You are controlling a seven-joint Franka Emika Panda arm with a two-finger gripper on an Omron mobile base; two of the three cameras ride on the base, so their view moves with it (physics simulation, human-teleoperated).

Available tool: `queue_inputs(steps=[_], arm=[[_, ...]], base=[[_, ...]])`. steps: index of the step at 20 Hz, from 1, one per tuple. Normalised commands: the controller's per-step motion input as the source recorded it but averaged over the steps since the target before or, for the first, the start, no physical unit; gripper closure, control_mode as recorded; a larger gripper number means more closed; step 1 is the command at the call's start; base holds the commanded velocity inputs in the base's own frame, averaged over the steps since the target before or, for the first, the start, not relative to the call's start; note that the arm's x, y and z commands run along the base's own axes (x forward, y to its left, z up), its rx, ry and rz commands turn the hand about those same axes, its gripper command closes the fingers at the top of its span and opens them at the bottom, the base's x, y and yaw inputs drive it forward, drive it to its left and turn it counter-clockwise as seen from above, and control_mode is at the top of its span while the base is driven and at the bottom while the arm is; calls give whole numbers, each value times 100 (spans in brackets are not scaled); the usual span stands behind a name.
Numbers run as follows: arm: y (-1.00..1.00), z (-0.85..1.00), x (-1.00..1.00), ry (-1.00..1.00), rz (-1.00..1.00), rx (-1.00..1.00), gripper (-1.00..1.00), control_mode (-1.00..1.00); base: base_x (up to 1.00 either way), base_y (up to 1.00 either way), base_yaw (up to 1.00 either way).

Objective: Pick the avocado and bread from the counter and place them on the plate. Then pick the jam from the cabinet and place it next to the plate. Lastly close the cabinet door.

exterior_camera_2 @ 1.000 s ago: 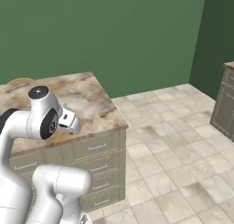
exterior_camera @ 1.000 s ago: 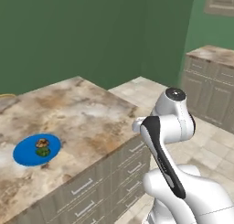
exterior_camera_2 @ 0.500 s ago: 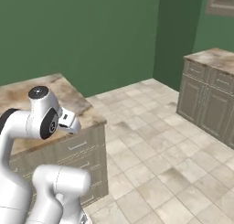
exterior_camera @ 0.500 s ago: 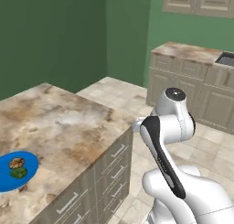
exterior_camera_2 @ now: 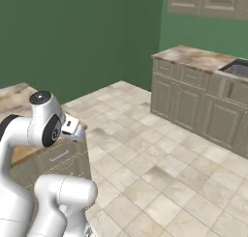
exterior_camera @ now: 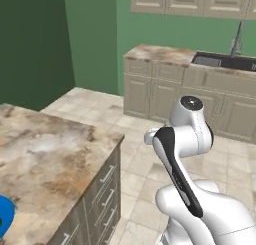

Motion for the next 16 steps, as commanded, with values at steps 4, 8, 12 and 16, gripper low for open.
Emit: queue_inputs(steps=[4,8,12,16], arm=[[0,0,0,0,0,0,-100,100],[0,0,0,0,0,0,-100,100],[0,0,0,0,0,0,-100,100],[0,0,0,0,0,0,-100,100]], base=[[-3,0,-45],[0,0,-48],[0,0,-48],[0,0,-43]])
